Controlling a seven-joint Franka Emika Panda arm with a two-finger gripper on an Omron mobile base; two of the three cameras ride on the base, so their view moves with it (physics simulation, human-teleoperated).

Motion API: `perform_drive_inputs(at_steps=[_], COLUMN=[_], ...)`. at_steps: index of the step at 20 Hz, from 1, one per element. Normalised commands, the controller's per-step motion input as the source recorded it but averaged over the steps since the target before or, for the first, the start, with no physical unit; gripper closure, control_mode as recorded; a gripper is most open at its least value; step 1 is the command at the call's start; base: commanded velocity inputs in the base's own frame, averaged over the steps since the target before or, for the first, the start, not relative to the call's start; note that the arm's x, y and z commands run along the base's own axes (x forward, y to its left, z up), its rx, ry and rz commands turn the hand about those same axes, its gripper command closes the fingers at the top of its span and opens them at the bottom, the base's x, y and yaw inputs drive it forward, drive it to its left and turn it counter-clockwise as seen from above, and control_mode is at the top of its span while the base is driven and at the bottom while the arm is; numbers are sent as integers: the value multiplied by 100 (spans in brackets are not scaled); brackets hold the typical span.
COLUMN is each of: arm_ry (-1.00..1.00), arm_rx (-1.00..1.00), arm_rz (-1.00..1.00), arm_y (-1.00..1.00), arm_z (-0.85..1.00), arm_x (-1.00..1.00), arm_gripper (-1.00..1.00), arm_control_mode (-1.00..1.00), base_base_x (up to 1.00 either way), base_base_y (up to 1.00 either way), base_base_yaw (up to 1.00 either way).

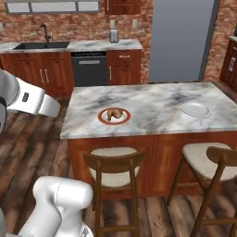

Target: Transport the chicken drumstick and mushroom to the fridge. Place the chicken drumstick on the rack containing meat and place the mushroom on the rack containing the vegetable, ensuring meats and vegetables are on different racks.

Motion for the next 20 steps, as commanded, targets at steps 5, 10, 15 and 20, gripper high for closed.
perform_drive_inputs(at_steps=[5,10,15,20], arm_ry=[0,0,0,0], arm_rx=[0,0,0,0], arm_rz=[0,0,0,0], arm_y=[0,0,0,0], arm_z=[0,0,0,0], arm_x=[0,0,0,0], arm_gripper=[-100,-100,-100,-100], arm_control_mode=[100,100,100,100], base_base_x=[-97,-26,81,70], base_base_y=[82,33,19,19], base_base_yaw=[-47,-29,-17,-18])
